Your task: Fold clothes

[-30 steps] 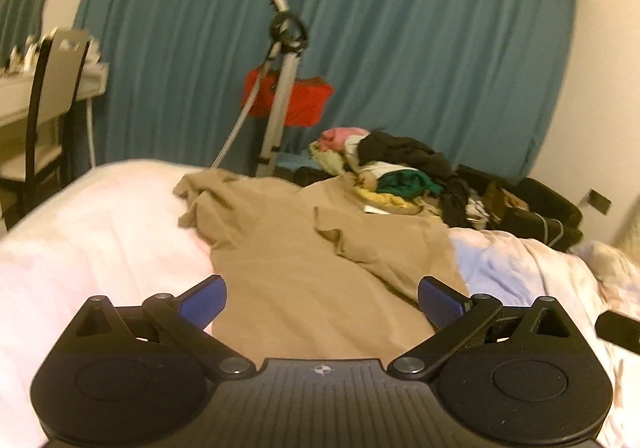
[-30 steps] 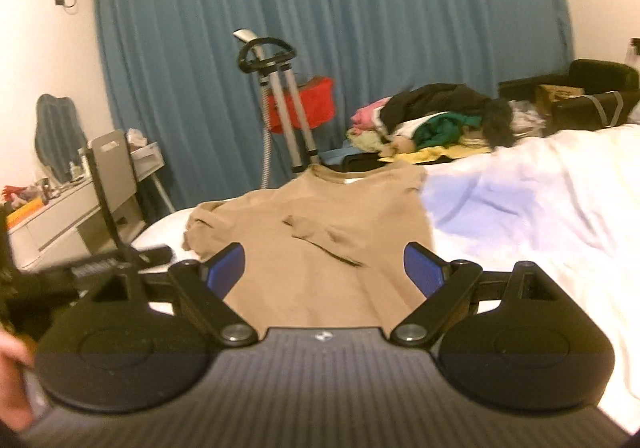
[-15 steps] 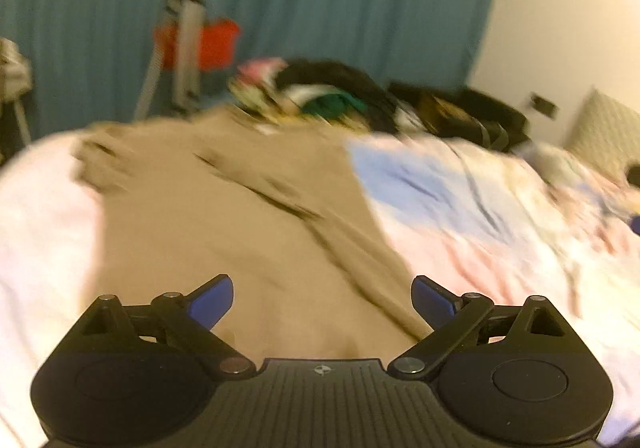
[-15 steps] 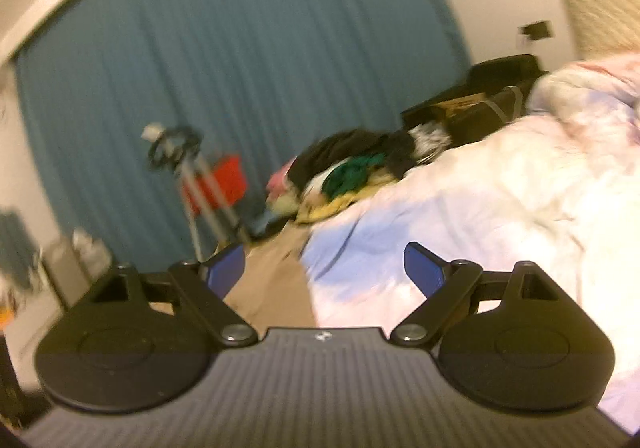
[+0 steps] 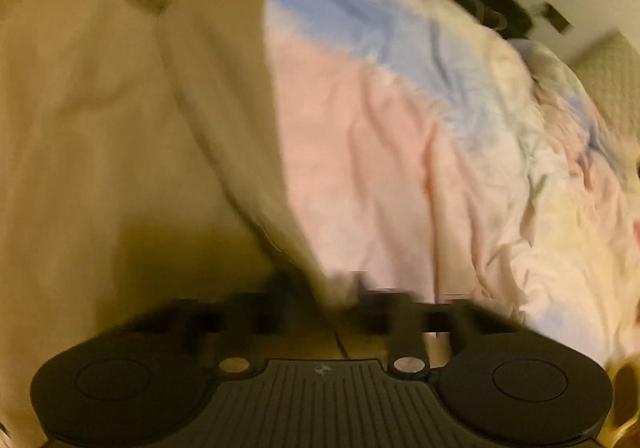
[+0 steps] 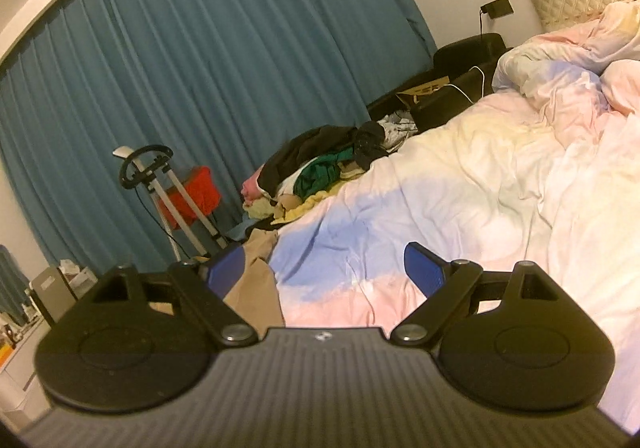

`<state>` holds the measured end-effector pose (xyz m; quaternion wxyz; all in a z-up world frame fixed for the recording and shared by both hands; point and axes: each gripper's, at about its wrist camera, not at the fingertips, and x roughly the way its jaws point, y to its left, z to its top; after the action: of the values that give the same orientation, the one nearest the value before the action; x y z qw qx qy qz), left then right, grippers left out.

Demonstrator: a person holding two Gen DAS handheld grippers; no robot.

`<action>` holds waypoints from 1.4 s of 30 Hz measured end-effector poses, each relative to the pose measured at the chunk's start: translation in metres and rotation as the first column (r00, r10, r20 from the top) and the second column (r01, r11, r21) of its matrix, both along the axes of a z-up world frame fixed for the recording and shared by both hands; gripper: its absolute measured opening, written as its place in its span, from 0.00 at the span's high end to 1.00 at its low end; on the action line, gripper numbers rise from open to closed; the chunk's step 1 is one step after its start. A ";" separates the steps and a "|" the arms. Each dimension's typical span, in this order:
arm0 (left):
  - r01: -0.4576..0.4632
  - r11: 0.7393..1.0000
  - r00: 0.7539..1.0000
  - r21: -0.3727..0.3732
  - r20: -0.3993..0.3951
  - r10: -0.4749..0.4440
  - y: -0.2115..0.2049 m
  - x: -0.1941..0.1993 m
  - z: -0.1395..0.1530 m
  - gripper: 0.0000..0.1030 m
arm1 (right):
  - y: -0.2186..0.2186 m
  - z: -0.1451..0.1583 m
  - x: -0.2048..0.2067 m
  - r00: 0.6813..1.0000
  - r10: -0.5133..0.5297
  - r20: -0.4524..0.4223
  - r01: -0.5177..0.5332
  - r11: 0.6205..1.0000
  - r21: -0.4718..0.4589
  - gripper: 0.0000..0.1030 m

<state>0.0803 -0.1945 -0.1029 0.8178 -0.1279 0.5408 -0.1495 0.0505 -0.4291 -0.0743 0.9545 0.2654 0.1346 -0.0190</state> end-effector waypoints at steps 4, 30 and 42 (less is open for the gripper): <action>-0.030 0.995 0.999 -0.097 -0.021 0.028 0.030 -0.002 0.010 0.96 | -0.001 -0.003 0.000 1.000 0.011 -0.001 -0.011 1.000 0.017 0.15; -0.006 0.983 0.999 -0.181 -0.041 -0.002 0.125 -0.055 -0.026 0.98 | 0.090 -0.018 0.021 0.976 0.141 -0.163 -0.172 0.967 -0.188 0.15; 0.036 0.994 0.944 0.105 0.324 -0.068 0.110 -0.082 0.041 0.29 | 0.099 -0.013 0.015 0.983 0.158 -0.097 -0.175 0.964 -0.201 0.15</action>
<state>-0.0016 -0.0850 -0.0621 0.8971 -0.0469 0.4076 -0.1637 0.0652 -0.3300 -0.0873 0.9691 0.1503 0.1920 0.0368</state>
